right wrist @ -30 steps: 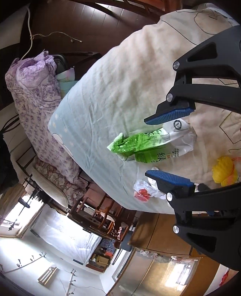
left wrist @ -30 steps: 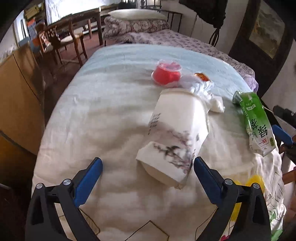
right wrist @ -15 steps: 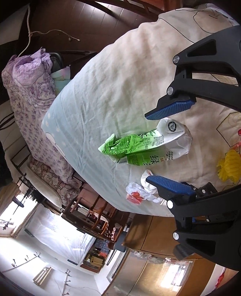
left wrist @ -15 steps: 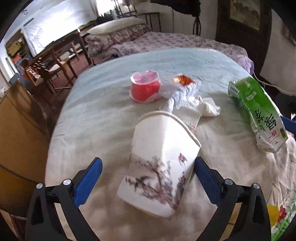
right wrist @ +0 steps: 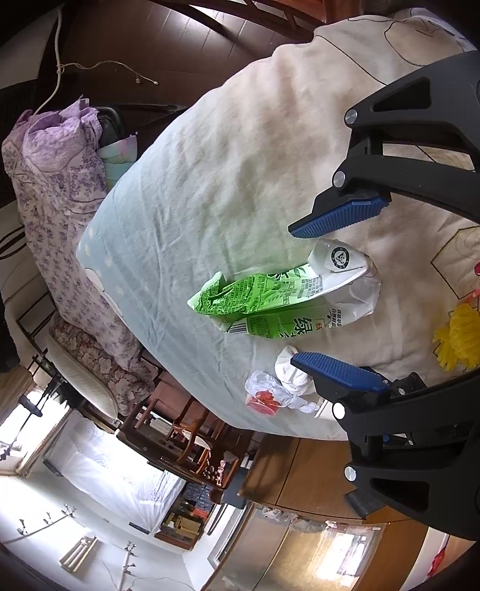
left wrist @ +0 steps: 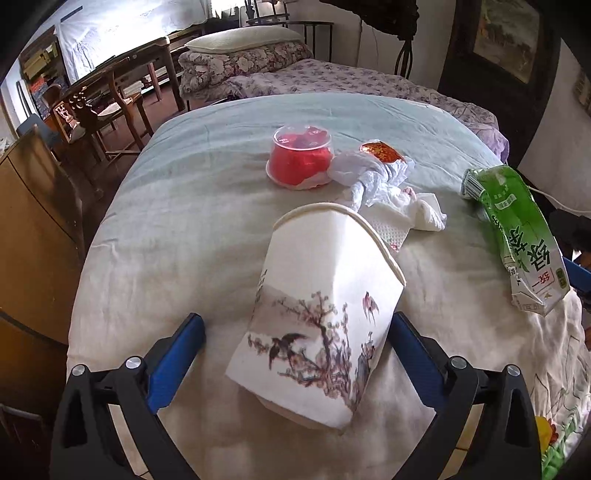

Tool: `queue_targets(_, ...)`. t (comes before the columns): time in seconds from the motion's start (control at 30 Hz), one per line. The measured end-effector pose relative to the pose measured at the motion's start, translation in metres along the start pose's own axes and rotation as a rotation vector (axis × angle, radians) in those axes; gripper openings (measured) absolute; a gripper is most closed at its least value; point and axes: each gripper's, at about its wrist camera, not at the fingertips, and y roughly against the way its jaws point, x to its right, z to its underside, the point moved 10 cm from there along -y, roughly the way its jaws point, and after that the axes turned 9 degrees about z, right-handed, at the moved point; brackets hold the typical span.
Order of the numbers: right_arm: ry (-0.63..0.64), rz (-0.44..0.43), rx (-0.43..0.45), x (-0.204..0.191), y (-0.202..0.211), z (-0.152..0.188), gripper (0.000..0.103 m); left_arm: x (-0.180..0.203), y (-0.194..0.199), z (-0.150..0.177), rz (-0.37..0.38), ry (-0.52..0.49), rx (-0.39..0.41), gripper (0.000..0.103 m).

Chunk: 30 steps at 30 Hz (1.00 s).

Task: Collect trash
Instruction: 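Grasp the green drink carton with the right tool and lift it, then grasp the white paper cup with the left tool while the right tool holds the carton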

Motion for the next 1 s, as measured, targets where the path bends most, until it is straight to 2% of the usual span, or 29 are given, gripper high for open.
queue_targets(0.37,0.008,-0.001,-0.006,-0.002,-0.001,0.003,0.064,0.008,0.006,-0.006,0.015,-0.016,0.029,0.097)
queue_targets(0.4,0.009,-0.002,-0.005,-0.002,-0.001,0.002,0.064,0.009,0.006,-0.007,0.011,-0.025,0.035,0.095)
queue_targets(0.47,0.011,-0.001,-0.006,-0.002,-0.001,0.002,0.064,0.013,0.009,-0.009,0.008,-0.047,0.049,0.08)
queue_targets(0.5,0.011,-0.001,-0.005,-0.002,-0.001,0.002,0.064,0.016,0.01,-0.011,0.02,-0.051,0.055,0.068)
queue_targets(0.53,0.01,-0.001,-0.005,-0.002,-0.001,0.002,0.064,0.018,0.014,-0.012,0.029,-0.051,0.067,0.065)
queue_targets(0.73,0.019,0.0,-0.002,-0.004,-0.003,0.003,0.064,0.024,0.045,-0.019,0.09,-0.036,0.174,0.064)
queue_targets(1.0,0.059,0.043,-0.009,-0.007,-0.011,0.004,0.064,0.017,0.05,-0.018,0.108,0.003,0.174,0.064)
